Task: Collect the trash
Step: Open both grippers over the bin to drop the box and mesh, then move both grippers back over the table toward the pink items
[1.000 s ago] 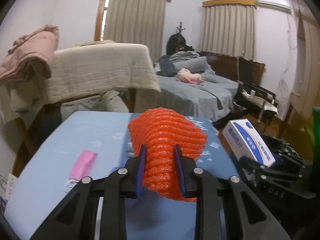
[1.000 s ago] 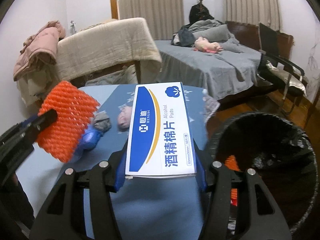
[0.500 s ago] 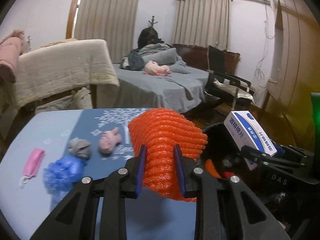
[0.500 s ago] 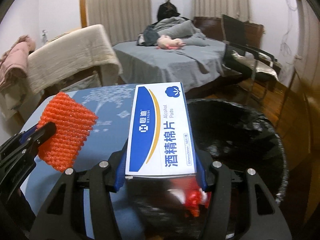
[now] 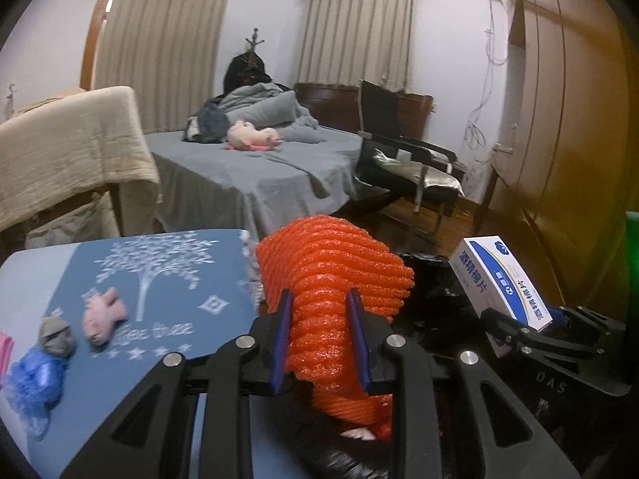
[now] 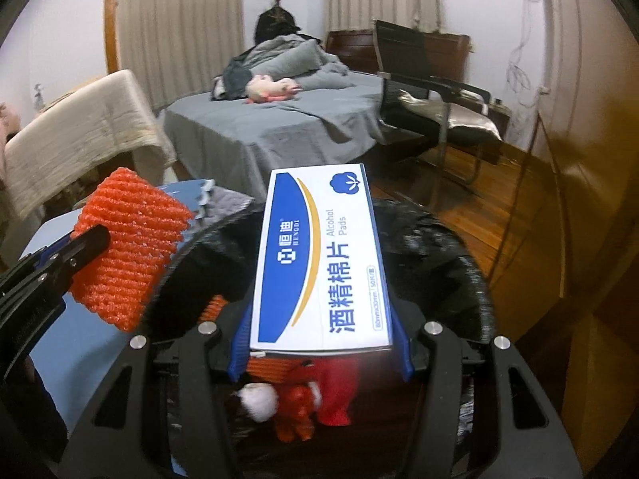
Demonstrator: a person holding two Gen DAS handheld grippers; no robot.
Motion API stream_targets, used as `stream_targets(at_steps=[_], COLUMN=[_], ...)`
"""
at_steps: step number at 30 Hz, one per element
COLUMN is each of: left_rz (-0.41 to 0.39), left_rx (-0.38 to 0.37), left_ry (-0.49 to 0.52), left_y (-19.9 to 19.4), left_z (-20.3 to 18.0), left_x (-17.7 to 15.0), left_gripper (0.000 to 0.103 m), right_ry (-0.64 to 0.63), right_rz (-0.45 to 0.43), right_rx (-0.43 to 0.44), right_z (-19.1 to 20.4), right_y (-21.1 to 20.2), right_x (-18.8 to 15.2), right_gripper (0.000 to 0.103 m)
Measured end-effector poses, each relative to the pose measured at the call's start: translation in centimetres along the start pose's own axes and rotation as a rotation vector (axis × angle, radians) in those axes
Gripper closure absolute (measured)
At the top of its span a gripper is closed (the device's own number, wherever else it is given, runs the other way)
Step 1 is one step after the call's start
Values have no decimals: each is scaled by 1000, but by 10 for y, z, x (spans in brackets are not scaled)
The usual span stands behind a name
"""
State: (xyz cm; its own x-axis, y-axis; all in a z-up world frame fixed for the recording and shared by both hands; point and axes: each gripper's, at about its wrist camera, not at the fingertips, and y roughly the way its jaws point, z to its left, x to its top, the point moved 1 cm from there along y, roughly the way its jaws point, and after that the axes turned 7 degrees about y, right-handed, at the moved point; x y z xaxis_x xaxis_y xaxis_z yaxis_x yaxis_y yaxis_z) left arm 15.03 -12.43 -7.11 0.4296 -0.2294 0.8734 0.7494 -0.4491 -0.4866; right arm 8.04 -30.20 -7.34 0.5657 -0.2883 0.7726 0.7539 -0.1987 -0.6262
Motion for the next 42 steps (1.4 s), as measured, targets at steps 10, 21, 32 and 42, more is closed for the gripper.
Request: stream_targets(at_steps=[10,21,32,42], left_rz=[32,-56,-44,5], left_rx=[-96,35,337,563], left_ry=[12,15,-54,-179], left_y=[28,-29,-103,-142], left_z=[-26,14,137,253], left_x=[7,3,-35,-76], left_gripper=[46,13,11,11], right_ry=[35,34,-89,-207], right_rz=[-22,-97,-83,-61], right_rx=[-81,-32,176,306], right_z=[-39,-21,100,214], right_y=[4,-22,-24,-9], right_x=[4,3,-1,-16], right_gripper=[35,7,6,6])
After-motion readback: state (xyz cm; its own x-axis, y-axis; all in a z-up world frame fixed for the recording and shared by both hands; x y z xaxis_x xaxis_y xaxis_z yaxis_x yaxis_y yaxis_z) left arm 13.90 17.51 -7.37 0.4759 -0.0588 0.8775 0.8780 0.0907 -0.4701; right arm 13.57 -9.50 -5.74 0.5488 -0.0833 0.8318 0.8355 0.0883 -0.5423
